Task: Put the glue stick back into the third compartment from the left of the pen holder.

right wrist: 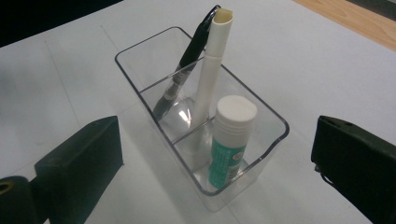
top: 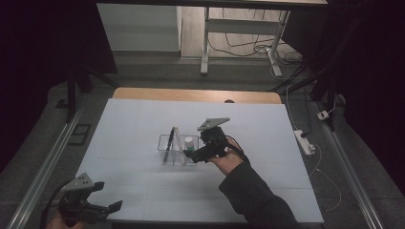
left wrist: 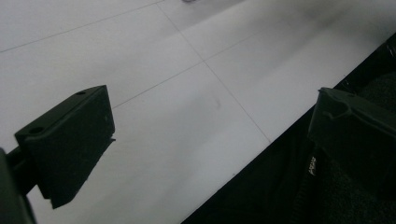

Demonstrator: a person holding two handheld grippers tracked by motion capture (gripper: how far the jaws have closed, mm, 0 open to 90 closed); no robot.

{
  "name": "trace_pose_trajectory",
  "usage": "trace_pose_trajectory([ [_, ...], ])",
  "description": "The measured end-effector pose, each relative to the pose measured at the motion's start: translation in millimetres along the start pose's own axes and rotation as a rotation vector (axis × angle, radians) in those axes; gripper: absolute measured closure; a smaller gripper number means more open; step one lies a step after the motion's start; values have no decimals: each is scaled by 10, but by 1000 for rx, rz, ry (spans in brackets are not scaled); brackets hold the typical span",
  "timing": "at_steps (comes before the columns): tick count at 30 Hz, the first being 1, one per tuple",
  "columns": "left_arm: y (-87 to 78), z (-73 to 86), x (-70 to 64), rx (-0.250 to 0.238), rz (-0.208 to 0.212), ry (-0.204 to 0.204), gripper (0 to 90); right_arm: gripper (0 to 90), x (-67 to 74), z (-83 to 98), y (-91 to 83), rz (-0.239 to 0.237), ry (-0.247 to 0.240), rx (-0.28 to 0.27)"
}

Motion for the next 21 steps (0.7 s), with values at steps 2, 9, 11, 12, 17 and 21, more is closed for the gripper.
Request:
trace_pose_trajectory([
  [2, -1, -1, 1, -1, 0, -1, 3, 16, 21, 15, -26, -8, 0, -2],
  [9, -2, -1, 1, -2, 2, -1, 3, 3, 72, 101, -119, -17, -11, 11],
  [11, -3, -2, 1, -2, 2, -1, 3, 2, 81, 133, -159, -15, -17, 13],
  [12, -2, -2, 1, -2, 2, -1, 3, 2, 81, 133, -159, -15, -17, 13],
  [17, -2, -3, 2, -3, 2, -2, 3, 0, 95, 225, -265, -16, -18, 18],
  [21, -1, -3, 2, -3, 3, -3, 3, 0, 99, 316, -362, -10, -24, 28],
])
Point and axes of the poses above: each handheld gripper's, and its own axes: y roughly forward along the jaws, z roughly out of its underside, x roughly to its left, the point moved 10 cm from there along y, roughly forward along the jaws, and after that the axes turned 2 degrees about -y, right-handed, at the moved point
